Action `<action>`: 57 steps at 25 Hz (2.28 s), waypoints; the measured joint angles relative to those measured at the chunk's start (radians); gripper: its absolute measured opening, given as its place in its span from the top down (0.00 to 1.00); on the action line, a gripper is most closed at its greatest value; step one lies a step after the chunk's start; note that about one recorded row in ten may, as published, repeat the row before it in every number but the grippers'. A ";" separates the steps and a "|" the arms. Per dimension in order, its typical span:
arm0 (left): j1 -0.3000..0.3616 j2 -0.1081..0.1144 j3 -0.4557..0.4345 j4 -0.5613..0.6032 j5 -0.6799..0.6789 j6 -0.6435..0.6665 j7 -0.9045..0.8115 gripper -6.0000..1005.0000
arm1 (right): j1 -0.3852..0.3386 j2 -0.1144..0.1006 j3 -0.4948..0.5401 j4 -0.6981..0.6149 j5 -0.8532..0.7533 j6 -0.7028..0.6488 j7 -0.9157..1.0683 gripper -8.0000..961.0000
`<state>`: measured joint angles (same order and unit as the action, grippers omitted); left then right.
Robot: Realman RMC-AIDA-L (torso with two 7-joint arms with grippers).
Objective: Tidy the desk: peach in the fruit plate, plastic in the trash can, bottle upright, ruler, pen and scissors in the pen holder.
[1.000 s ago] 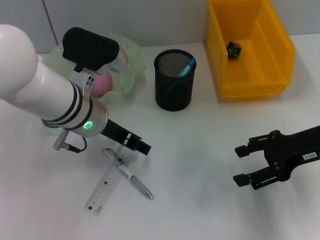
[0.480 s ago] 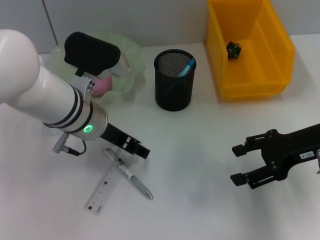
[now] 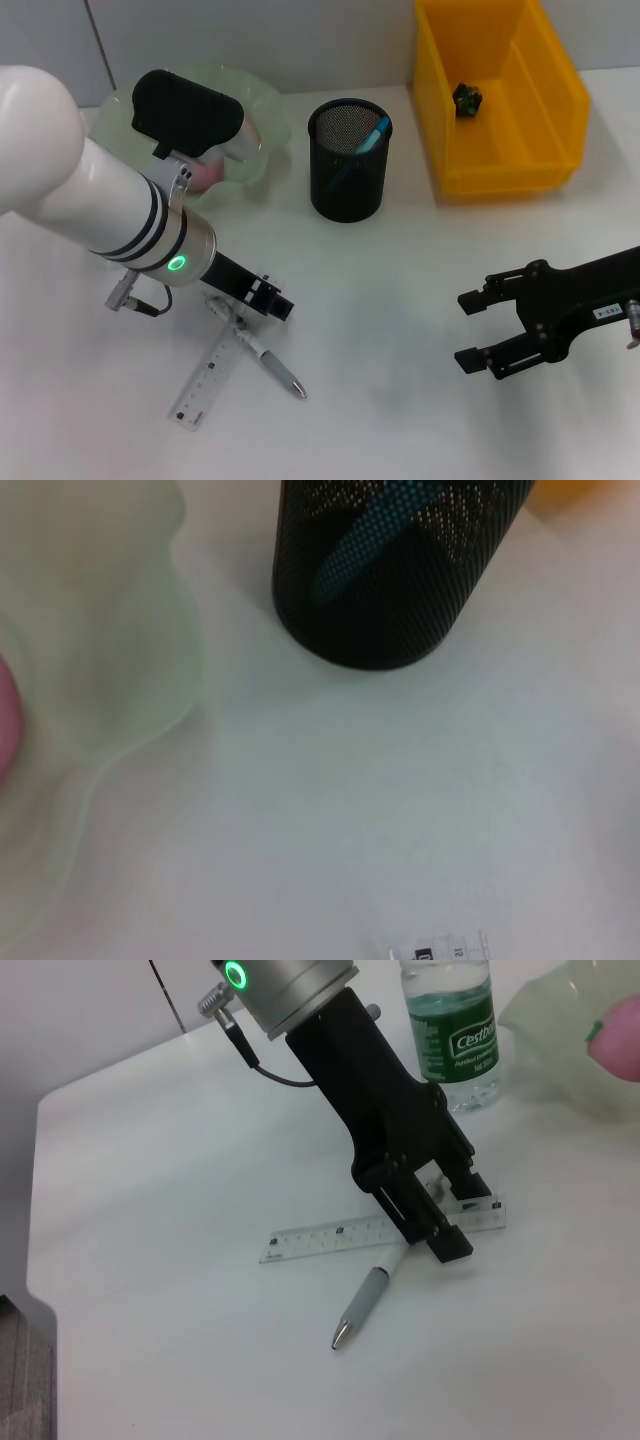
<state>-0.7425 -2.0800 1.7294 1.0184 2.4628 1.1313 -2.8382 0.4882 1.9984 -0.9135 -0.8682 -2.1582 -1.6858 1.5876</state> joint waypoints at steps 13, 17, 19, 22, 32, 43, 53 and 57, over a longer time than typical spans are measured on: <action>0.024 0.002 0.025 0.066 0.014 -0.004 -0.003 0.58 | 0.001 0.003 0.001 0.000 0.000 -0.006 0.008 0.17; 0.072 0.009 -0.026 0.156 0.011 0.013 0.000 0.59 | 0.001 0.004 0.002 0.000 0.000 -0.008 0.011 0.17; 0.116 0.011 -0.103 0.247 0.006 0.057 0.013 0.60 | -0.001 0.004 0.002 0.000 0.000 -0.006 0.017 0.17; 0.150 0.011 -0.164 0.313 -0.019 0.090 0.035 0.61 | -0.001 0.004 0.002 0.000 -0.002 -0.002 0.021 0.17; 0.317 0.010 -0.446 0.338 -0.742 0.075 0.518 0.61 | 0.001 0.009 0.002 0.000 -0.008 0.008 0.026 0.17; 0.340 0.002 -0.351 -0.096 -1.481 0.031 1.336 0.61 | 0.002 0.021 0.002 -0.002 -0.002 0.021 0.026 0.17; 0.382 0.001 0.118 -0.303 -2.253 0.071 2.244 0.61 | 0.000 0.055 0.012 -0.006 0.012 0.054 -0.012 0.17; 0.393 0.000 0.323 -0.309 -2.539 0.053 2.488 0.61 | -0.014 0.077 0.042 0.003 0.092 0.066 -0.096 0.17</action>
<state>-0.3491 -2.0800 2.0521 0.7099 -0.0764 1.1840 -0.3504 0.4742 2.0753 -0.8716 -0.8656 -2.0658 -1.6199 1.4913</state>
